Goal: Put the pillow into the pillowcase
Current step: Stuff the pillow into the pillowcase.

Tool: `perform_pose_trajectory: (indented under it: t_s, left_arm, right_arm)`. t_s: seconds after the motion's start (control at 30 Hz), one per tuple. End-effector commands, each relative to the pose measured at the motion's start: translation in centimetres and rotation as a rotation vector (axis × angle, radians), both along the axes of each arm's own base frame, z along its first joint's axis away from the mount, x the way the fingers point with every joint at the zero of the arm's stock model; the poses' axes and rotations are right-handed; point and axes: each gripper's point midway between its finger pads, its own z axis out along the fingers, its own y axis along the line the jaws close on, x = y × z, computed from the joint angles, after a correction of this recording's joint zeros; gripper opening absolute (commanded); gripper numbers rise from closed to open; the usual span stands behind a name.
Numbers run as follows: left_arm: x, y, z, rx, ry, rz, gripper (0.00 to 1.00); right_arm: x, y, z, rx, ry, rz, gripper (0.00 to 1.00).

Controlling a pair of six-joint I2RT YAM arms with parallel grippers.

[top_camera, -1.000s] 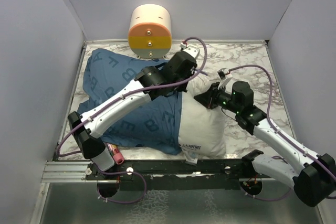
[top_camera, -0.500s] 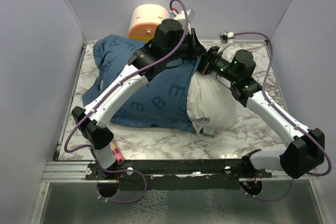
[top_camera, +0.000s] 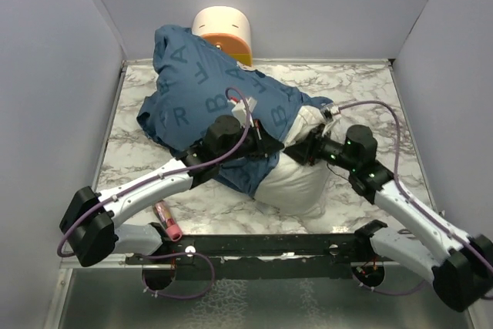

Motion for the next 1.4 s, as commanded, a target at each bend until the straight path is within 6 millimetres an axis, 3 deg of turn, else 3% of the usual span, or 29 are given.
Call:
perform_pose_trajectory:
  t_s: [0.0, 0.13, 0.2, 0.27, 0.33, 0.4, 0.6, 0.7, 0.73, 0.77, 0.83, 0.9, 1.0, 1.17, 1.3, 1.37]
  left_arm:
    - [-3.8, -0.7, -2.0, -0.134, 0.126, -0.105, 0.0]
    - [-3.5, 0.1, -3.1, -0.112, 0.132, -0.068, 0.0]
    - [-3.4, 0.1, -3.1, -0.089, 0.12, -0.075, 0.0]
    - [-3.5, -0.1, -3.0, -0.081, 0.113, -0.092, 0.0]
    - [-3.7, -0.4, -2.7, -0.083, 0.11, -0.118, 0.0]
    - [-3.9, -0.5, -2.3, -0.095, 0.103, -0.134, 0.0]
    - [-4.0, -0.1, 0.1, -0.112, 0.038, -0.137, 0.0]
    - [-4.0, 0.0, 1.5, -0.132, 0.006, -0.137, 0.0]
    - [-4.1, -0.1, 2.1, -0.144, -0.003, -0.142, 0.0]
    - [-4.1, -0.2, 2.8, -0.159, -0.015, -0.15, 0.0]
    - [-4.4, -0.6, 4.9, -0.192, -0.05, -0.176, 0.0]
    - [-4.8, -1.4, 7.6, -0.23, -0.099, -0.215, 0.0]
    - [-5.7, -2.9, 11.8, -0.274, -0.177, -0.285, 0.0]
    - [-7.3, -5.1, 17.0, -0.338, -0.257, -0.368, 0.0]
    - [-8.4, -4.8, 21.2, -0.403, -0.327, -0.386, 0.0]
    - [-8.6, -4.3, 22.4, -0.424, -0.353, -0.377, 0.0]
  right_arm:
    - [-5.2, -3.0, 1.5, -0.087, -0.076, 0.031, 0.42]
    - [-7.9, -6.0, 9.4, -0.024, -0.24, -0.068, 0.49]
    - [-8.2, -7.8, 13.0, 0.014, -0.29, -0.169, 0.54]
    - [-7.5, -9.9, 14.3, 0.001, -0.279, -0.301, 0.63]
    - [-6.0, -11.2, 13.4, -0.056, -0.244, -0.401, 0.68]
    - [-4.8, -11.6, 11.4, -0.11, -0.192, -0.447, 0.73]
    - [-3.0, -11.1, 3.1, -0.234, 0.005, -0.466, 0.74]
    - [-3.0, -9.4, -0.6, -0.262, 0.076, -0.374, 0.72]
    - [-3.1, -8.2, -1.5, -0.25, 0.088, -0.312, 0.7]
    - [-3.1, -7.0, -2.0, -0.233, 0.093, -0.255, 0.6]
    - [-2.8, -4.9, -2.8, -0.194, 0.108, -0.161, 0.29]
    - [-1.9, -3.2, -2.3, -0.137, 0.102, -0.109, 0.16]
    - [0.4, -0.8, 1.4, -0.01, 0.026, -0.077, 0.06]
    - [4.7, 2.4, 11.2, 0.162, -0.158, -0.038, 0.03]
    - [5.6, 2.6, 19.8, 0.281, -0.334, -0.045, 0.03]
    - [5.6, 2.2, 21.6, 0.302, -0.371, -0.066, 0.03]
